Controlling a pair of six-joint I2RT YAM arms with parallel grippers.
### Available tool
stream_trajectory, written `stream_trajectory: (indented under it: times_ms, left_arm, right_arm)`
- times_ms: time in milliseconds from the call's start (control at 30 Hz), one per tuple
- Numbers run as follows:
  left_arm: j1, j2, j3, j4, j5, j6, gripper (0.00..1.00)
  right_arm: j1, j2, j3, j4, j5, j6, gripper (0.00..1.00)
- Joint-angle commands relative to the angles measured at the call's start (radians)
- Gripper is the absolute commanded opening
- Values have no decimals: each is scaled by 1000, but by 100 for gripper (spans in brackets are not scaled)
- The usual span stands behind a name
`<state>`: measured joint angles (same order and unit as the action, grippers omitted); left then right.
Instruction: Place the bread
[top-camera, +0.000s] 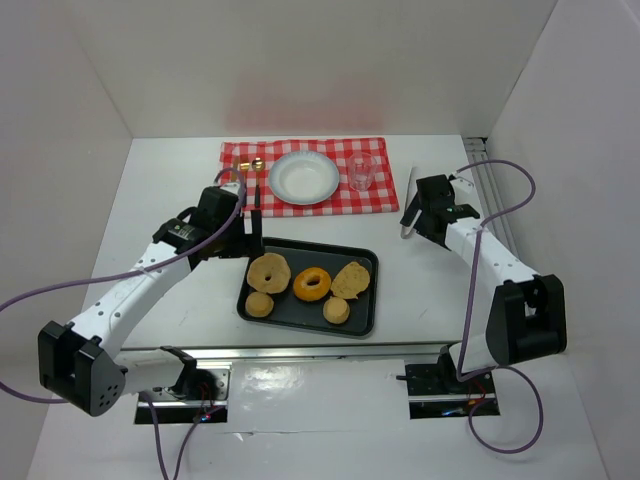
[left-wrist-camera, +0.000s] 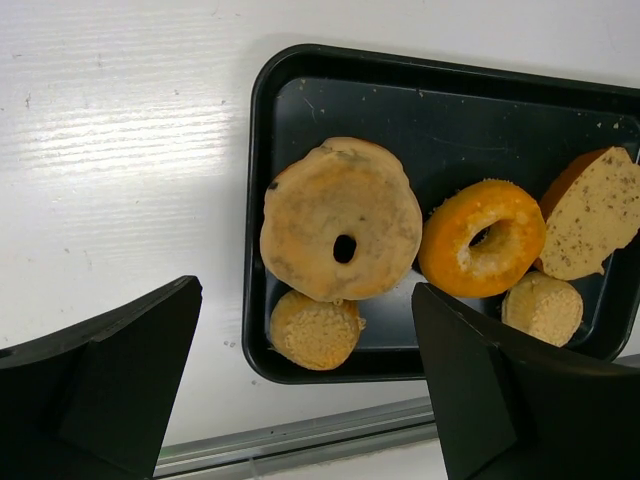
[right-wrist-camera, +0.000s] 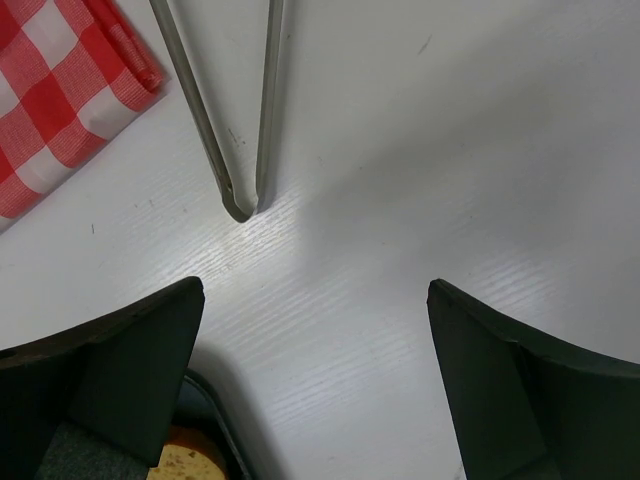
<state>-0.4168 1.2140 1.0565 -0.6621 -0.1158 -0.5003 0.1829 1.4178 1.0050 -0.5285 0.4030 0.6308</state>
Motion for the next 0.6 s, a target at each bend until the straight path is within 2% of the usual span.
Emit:
stream_trajectory:
  times_ms: [0, 233, 367, 567]
  left_arm:
    - [4, -19, -6, 18, 18, 12, 100]
    - [13, -19, 3, 27, 27, 12, 100]
    - [13, -19, 3, 36, 27, 12, 100]
    - [13, -19, 3, 36, 38, 12, 100]
  right_arm:
    - [4, -33, -8, 8, 19, 18, 100]
    - [4, -23, -8, 21, 19, 18, 100]
    - [-5, -36, -43, 123, 10, -25, 100]
    - [-86, -13, -106, 320, -117, -131, 100]
